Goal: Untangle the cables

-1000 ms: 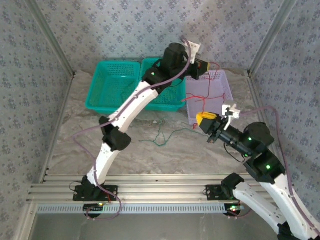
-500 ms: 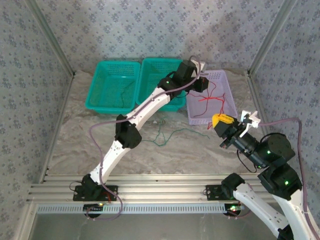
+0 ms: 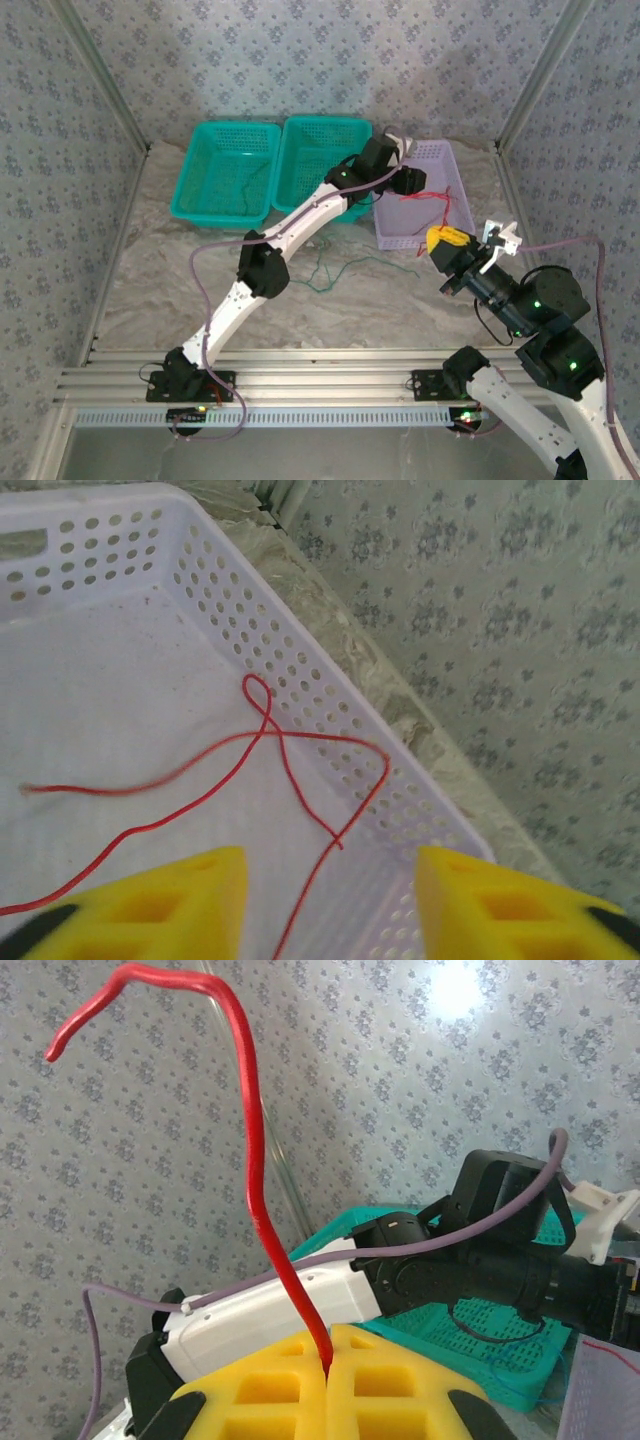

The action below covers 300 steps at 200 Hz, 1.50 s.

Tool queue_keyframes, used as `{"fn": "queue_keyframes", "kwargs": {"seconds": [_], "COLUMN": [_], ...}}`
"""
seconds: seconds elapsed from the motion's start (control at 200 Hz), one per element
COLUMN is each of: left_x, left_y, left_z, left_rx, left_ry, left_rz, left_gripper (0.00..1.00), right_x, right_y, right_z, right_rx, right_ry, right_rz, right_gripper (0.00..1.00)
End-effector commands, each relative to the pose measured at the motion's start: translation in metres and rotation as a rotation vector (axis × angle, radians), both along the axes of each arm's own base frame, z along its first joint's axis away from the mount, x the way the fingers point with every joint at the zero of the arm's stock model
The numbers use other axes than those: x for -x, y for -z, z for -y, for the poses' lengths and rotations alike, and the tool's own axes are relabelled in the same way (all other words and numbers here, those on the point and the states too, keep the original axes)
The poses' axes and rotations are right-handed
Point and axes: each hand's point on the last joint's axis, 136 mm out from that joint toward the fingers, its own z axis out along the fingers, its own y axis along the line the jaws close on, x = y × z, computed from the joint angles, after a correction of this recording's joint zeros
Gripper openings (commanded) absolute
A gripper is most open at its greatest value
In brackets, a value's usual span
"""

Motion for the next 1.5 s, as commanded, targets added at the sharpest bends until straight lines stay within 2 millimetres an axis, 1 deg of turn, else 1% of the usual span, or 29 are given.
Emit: {"fn": "queue_keyframes", "kwargs": {"seconds": [0.0, 0.09, 0.26, 0.4, 0.485, 0.6, 0.62, 0.745, 0.854, 0.874, 0.884, 0.894, 0.959, 0.984, 0.999, 1.059, 1.074, 1.079, 1.089, 1.144, 1.214, 1.279, 1.394, 1.429, 1.494], "left_x": [0.01, 0.014, 0.024, 0.034, 0.04, 0.049, 0.052, 0.065, 0.071, 0.071, 0.072, 0.072, 0.076, 0.078, 0.08, 0.086, 0.087, 0.088, 0.089, 0.094, 0.104, 0.112, 0.127, 0.132, 0.14], "left_y": [-0.069, -0.094, -0.139, -0.178, -0.194, -0.204, -0.2, -0.202, -0.2, -0.198, -0.195, -0.199, -0.198, -0.197, -0.196, -0.193, -0.197, -0.191, -0.186, -0.174, -0.163, -0.152, -0.13, -0.125, -0.113], "left_z": [-0.001, -0.008, -0.026, -0.044, -0.057, -0.072, -0.075, -0.091, -0.104, -0.107, -0.109, -0.11, -0.123, -0.129, -0.132, -0.145, -0.149, -0.15, -0.152, -0.163, -0.176, -0.192, -0.221, -0.229, -0.245], "left_rx": [0.091, 0.103, 0.112, 0.097, 0.081, 0.031, 0.001, -0.101, -0.138, -0.14, -0.151, -0.135, -0.113, -0.104, -0.097, -0.089, -0.082, -0.092, -0.101, -0.115, -0.1, -0.094, -0.098, -0.094, -0.099], "left_ry": [0.018, 0.016, -0.003, -0.038, -0.059, -0.093, -0.095, -0.133, -0.165, -0.171, -0.171, -0.178, -0.206, -0.218, -0.226, -0.246, -0.253, -0.253, -0.255, -0.271, -0.288, -0.316, -0.364, -0.379, -0.408], "left_rz": [0.098, 0.134, 0.195, 0.272, 0.298, 0.307, 0.299, 0.337, 0.339, 0.342, 0.337, 0.35, 0.376, 0.385, 0.388, 0.384, 0.386, 0.378, 0.37, 0.347, 0.333, 0.319, 0.285, 0.275, 0.252], "left_gripper": [0.57, 0.63, 0.68, 0.73, 0.76, 0.79, 0.79, 0.79, 0.8, 0.8, 0.8, 0.8, 0.82, 0.87, 0.88, 0.89, 0.89, 0.89, 0.89, 0.89, 0.89, 0.89, 0.9, 0.96, 0.96], "right_x": [-0.004, -0.008, -0.018, -0.029, -0.038, -0.053, -0.056, -0.077, -0.101, -0.106, -0.107, -0.11, -0.125, -0.13, -0.133, -0.147, -0.15, -0.151, -0.153, -0.165, -0.18, -0.194, -0.22, -0.228, -0.243], "right_y": [-0.002, -0.001, 0.003, 0.005, 0.008, 0.013, 0.013, 0.016, 0.021, 0.021, 0.021, 0.023, 0.026, 0.028, 0.028, 0.033, 0.033, 0.034, 0.035, 0.039, 0.044, 0.049, 0.063, 0.067, 0.074], "right_z": [0.008, 0.01, 0.017, 0.013, 0.009, 0.004, 0.003, 0.003, 0.006, 0.007, 0.007, 0.008, 0.016, 0.018, 0.02, 0.026, 0.028, 0.028, 0.028, 0.031, 0.036, 0.041, 0.05, 0.051, 0.053], "right_rx": [-0.003, -0.002, 0.001, 0.008, 0.018, 0.031, 0.032, 0.017, -0.031, -0.043, -0.05, -0.058, -0.099, -0.109, -0.119, -0.14, -0.145, -0.146, -0.15, -0.163, -0.159, -0.159, -0.181, -0.184, -0.182], "right_ry": [0.052, 0.075, 0.14, 0.153, 0.16, 0.173, 0.177, 0.195, 0.197, 0.195, 0.193, 0.197, 0.206, 0.207, 0.211, 0.226, 0.232, 0.232, 0.233, 0.24, 0.26, 0.281, 0.302, 0.296, 0.304], "right_rz": [0.011, 0.004, -0.014, -0.041, -0.062, -0.09, -0.093, -0.133, -0.199, -0.21, -0.216, -0.225, -0.256, -0.268, -0.274, -0.298, -0.301, -0.304, -0.31, -0.328, -0.348, -0.357, -0.394, -0.4, -0.415], "right_gripper": [0.0, 0.0, 0.0, 0.0, 0.0, 0.0, 0.0, 0.0, 0.0, 0.0, 0.0, 0.0, 0.0, 0.0, 0.0, 0.0, 0.0, 0.0, 0.0, 0.0, 0.0, 0.0, 0.0, 0.0, 0.0]}}
